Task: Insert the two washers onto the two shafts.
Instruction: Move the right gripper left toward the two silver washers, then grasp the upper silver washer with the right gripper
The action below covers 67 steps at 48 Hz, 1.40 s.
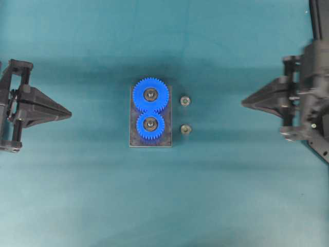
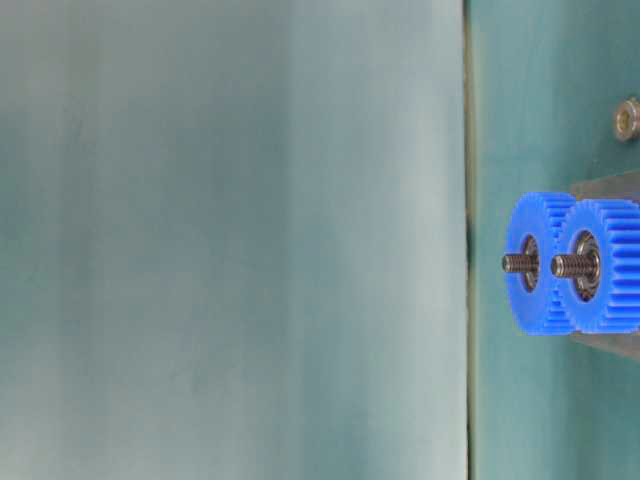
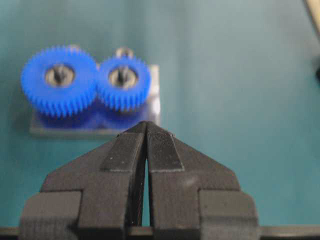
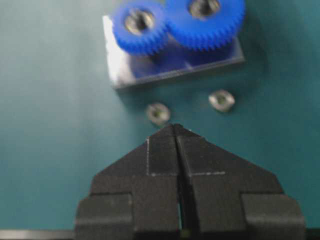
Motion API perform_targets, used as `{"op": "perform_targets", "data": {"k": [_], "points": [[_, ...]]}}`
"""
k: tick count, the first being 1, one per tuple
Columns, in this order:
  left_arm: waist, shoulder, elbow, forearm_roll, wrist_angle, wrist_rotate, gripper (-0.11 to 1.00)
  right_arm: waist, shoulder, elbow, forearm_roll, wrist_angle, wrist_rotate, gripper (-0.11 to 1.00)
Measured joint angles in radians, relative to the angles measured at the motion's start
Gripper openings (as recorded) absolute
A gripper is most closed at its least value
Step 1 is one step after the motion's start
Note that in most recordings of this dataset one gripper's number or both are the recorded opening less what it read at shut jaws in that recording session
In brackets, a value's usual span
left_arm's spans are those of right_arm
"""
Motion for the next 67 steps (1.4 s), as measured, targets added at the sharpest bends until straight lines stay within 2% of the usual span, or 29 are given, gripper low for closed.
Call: {"op": "perform_targets", "data": {"k": [9, 22, 31, 36, 40, 43, 46, 48, 67], "points": [[0.000, 0.002, 0.000, 0.000, 0.009, 0.005, 0.00, -0.031, 0.187, -0.086, -0.052, 0.021, 0.000, 0.01], [0.000, 0.014, -0.014, 0.000, 0.015, 0.015, 0.00, -0.067, 0.399, -0.173, -0.057, -0.008, 0.000, 0.01], [0.000, 0.038, -0.026, 0.000, 0.015, 0.067, 0.00, -0.095, 0.499, -0.204, -0.061, -0.017, -0.002, 0.03], [0.000, 0.038, -0.026, -0.002, 0.015, 0.077, 0.00, -0.100, 0.537, -0.218, -0.063, -0.032, 0.000, 0.17], [-0.002, 0.032, -0.026, 0.000, 0.017, 0.078, 0.00, -0.100, 0.565, -0.229, -0.064, -0.041, 0.000, 0.38], [0.000, 0.025, -0.026, 0.000, 0.017, 0.080, 0.00, -0.100, 0.588, -0.236, -0.064, -0.044, 0.000, 0.58], [0.000, 0.017, -0.026, 0.000, 0.015, 0.080, 0.00, -0.101, 0.612, -0.244, -0.064, -0.044, 0.000, 0.72], [0.000, 0.017, -0.026, 0.000, 0.017, 0.080, 0.00, -0.101, 0.627, -0.249, -0.064, -0.048, -0.002, 0.74], [0.000, 0.018, -0.026, 0.000, 0.017, 0.080, 0.00, -0.101, 0.769, -0.295, -0.080, -0.107, 0.000, 0.72]]}}
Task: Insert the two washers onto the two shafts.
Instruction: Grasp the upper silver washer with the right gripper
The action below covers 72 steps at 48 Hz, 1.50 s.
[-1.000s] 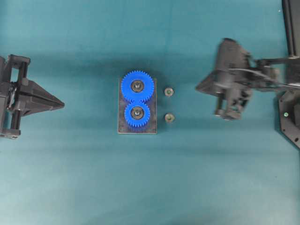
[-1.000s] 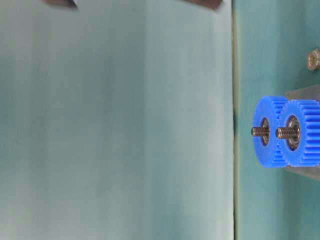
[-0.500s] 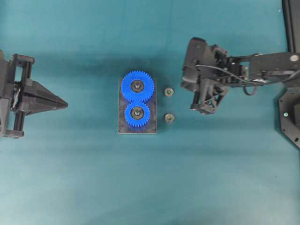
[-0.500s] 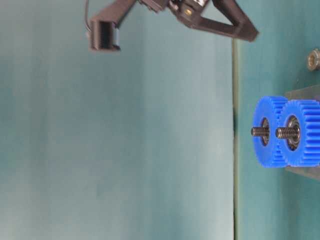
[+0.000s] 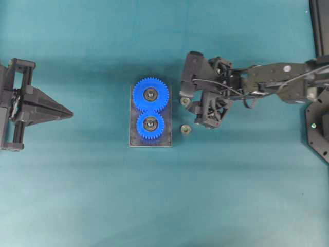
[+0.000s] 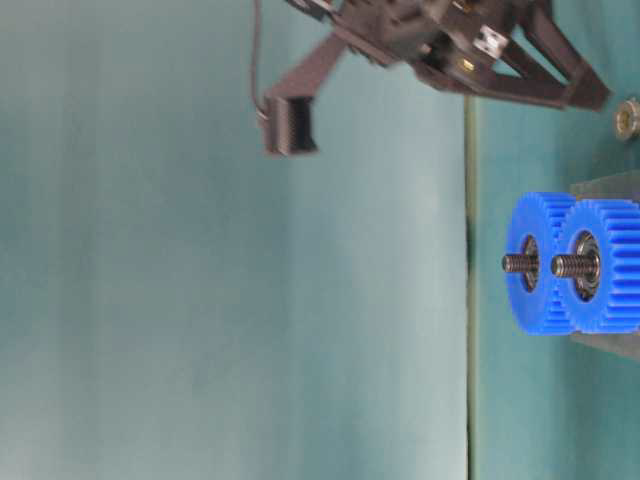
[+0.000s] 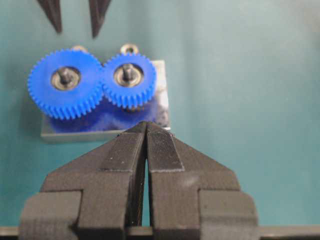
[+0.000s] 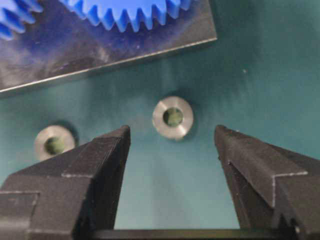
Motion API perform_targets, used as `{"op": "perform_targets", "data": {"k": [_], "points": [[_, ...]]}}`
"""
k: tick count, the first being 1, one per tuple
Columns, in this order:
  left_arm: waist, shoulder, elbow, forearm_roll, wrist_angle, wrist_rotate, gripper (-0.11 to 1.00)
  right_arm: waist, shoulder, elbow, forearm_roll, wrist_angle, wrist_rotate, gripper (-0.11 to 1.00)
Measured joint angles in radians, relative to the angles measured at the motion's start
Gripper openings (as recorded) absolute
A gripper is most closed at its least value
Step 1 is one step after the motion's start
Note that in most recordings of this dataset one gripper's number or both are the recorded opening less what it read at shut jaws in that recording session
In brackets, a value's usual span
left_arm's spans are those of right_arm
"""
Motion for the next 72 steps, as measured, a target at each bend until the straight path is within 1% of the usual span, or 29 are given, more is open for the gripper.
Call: {"op": "perform_targets", "data": {"k": [13, 31, 37, 42, 44, 47, 51, 54, 65, 72], "points": [[0.000, -0.002, 0.000, 0.000, -0.002, 0.000, 0.00, 0.000, 0.048, -0.020, -0.017, -0.006, -0.002, 0.71], [0.000, -0.002, -0.003, 0.000, -0.002, -0.002, 0.00, -0.008, 0.078, -0.026, -0.020, -0.006, -0.002, 0.70], [0.000, -0.002, -0.003, 0.000, 0.000, -0.002, 0.00, -0.008, 0.089, -0.029, -0.020, -0.009, -0.002, 0.68], [0.000, -0.002, -0.003, 0.000, -0.002, -0.002, 0.00, -0.008, 0.094, -0.032, -0.020, -0.008, 0.000, 0.64], [0.000, -0.002, -0.005, 0.000, -0.002, -0.002, 0.00, -0.008, 0.095, -0.032, -0.020, -0.008, -0.002, 0.61], [0.000, -0.002, -0.003, -0.002, -0.002, -0.002, 0.00, -0.006, 0.095, -0.034, -0.021, -0.008, -0.002, 0.54], [0.000, -0.002, -0.003, 0.000, -0.002, -0.002, 0.00, -0.002, 0.095, -0.034, -0.020, -0.006, -0.002, 0.41], [0.000, -0.002, -0.003, 0.000, -0.002, -0.002, 0.00, 0.002, 0.095, -0.034, -0.020, -0.002, 0.000, 0.33], [-0.002, -0.002, -0.003, 0.000, -0.003, -0.002, 0.00, 0.002, 0.095, -0.049, -0.020, 0.041, 0.000, 0.33], [0.000, 0.000, -0.003, 0.000, -0.003, 0.000, 0.00, -0.009, 0.083, -0.075, -0.020, 0.104, 0.000, 0.33]]}}
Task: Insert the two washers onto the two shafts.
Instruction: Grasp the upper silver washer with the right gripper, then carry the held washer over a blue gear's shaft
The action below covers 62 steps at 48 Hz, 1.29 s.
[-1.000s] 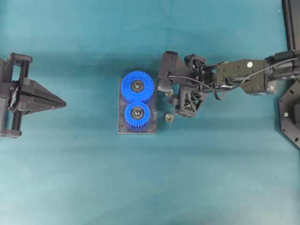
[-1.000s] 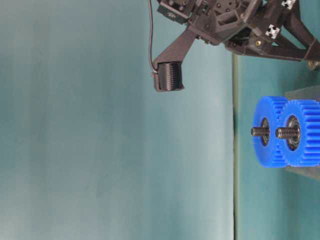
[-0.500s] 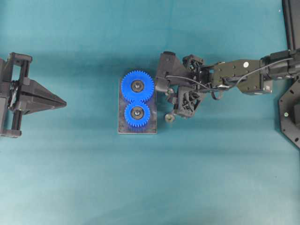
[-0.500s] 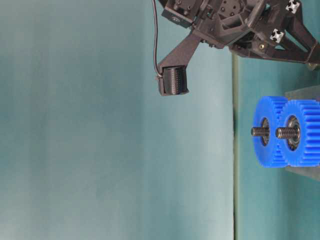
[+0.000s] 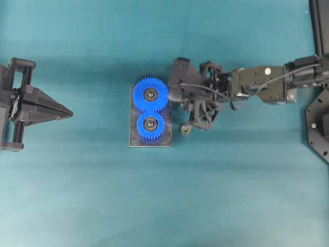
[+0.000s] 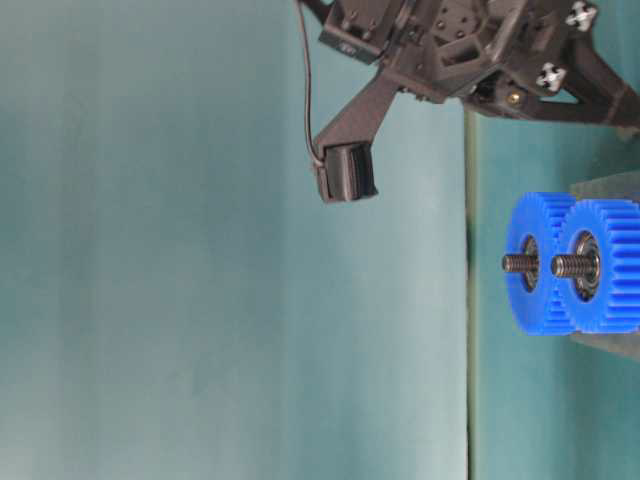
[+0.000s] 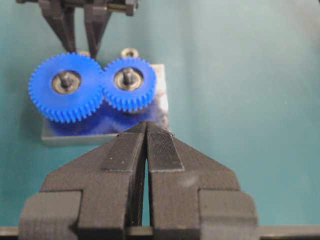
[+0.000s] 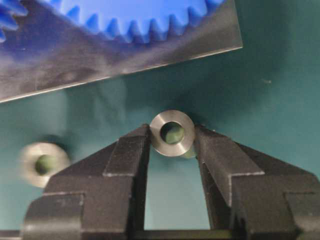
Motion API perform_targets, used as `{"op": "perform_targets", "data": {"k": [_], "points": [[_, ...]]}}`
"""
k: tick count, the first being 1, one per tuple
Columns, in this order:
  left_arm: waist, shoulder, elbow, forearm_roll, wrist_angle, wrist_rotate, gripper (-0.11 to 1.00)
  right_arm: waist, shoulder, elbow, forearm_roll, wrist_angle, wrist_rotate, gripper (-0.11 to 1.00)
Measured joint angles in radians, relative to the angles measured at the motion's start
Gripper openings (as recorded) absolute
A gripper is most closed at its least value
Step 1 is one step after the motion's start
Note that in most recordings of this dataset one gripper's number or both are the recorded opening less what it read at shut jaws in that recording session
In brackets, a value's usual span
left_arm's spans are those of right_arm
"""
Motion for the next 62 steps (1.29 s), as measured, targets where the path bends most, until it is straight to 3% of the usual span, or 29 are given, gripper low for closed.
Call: {"op": "perform_targets", "data": {"k": [18, 52, 62], "points": [[0.000, 0.000, 0.000, 0.000, 0.000, -0.002, 0.00, 0.005, -0.080, -0.135, -0.002, 0.147, 0.000, 0.33], [0.000, -0.002, 0.023, 0.000, -0.038, -0.005, 0.00, 0.051, 0.011, -0.327, -0.002, 0.167, 0.000, 0.32], [0.000, -0.005, 0.038, 0.000, -0.055, -0.006, 0.00, 0.057, 0.029, -0.354, -0.002, 0.232, 0.000, 0.33]]}}
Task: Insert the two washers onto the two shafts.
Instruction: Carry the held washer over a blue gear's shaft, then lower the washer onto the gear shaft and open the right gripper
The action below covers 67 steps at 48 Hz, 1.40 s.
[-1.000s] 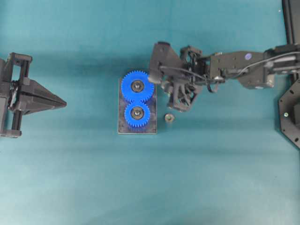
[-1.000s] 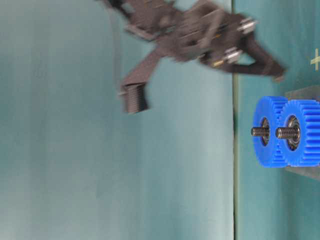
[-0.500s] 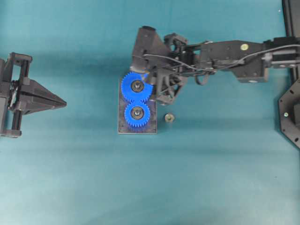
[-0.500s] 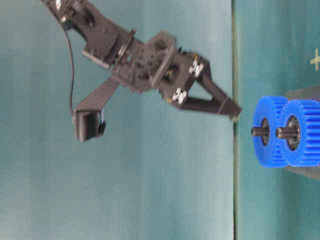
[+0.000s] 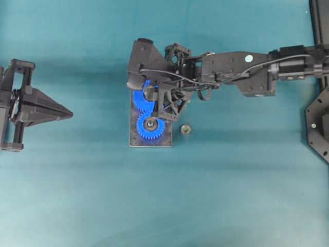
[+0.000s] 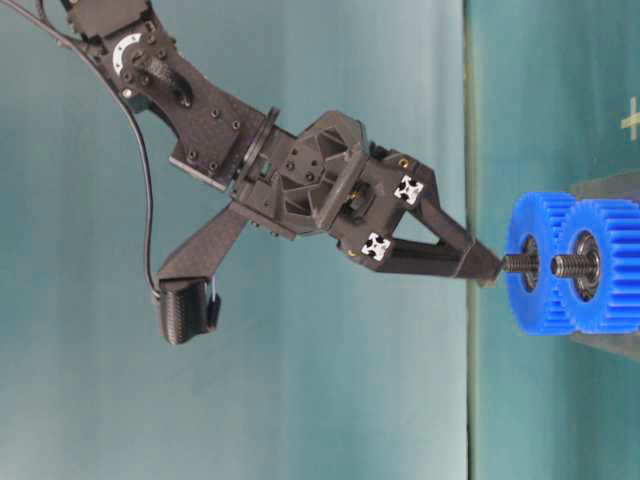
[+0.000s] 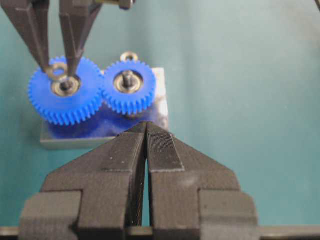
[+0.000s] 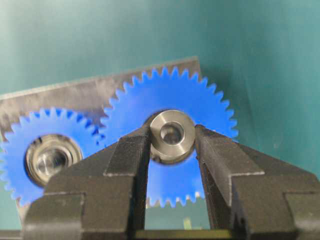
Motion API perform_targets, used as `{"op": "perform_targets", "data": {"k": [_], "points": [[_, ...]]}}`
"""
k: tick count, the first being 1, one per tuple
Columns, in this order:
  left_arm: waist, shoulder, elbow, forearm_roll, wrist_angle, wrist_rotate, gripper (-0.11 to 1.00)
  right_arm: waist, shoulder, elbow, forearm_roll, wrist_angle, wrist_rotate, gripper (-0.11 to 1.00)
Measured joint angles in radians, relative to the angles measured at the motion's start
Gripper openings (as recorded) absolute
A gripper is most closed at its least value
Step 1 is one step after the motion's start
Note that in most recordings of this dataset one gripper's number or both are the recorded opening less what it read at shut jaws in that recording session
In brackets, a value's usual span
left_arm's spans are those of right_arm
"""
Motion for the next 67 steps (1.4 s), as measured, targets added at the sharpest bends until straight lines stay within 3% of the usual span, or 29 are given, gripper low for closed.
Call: {"op": "perform_targets", "data": {"k": [52, 67], "points": [[0.000, -0.015, 0.012, 0.000, -0.002, 0.000, 0.00, 0.008, 0.029, -0.017, -0.005, 0.026, 0.000, 0.32], [0.000, -0.018, 0.021, 0.000, -0.002, -0.031, 0.00, 0.006, 0.034, -0.017, -0.003, 0.026, 0.000, 0.33]]}}
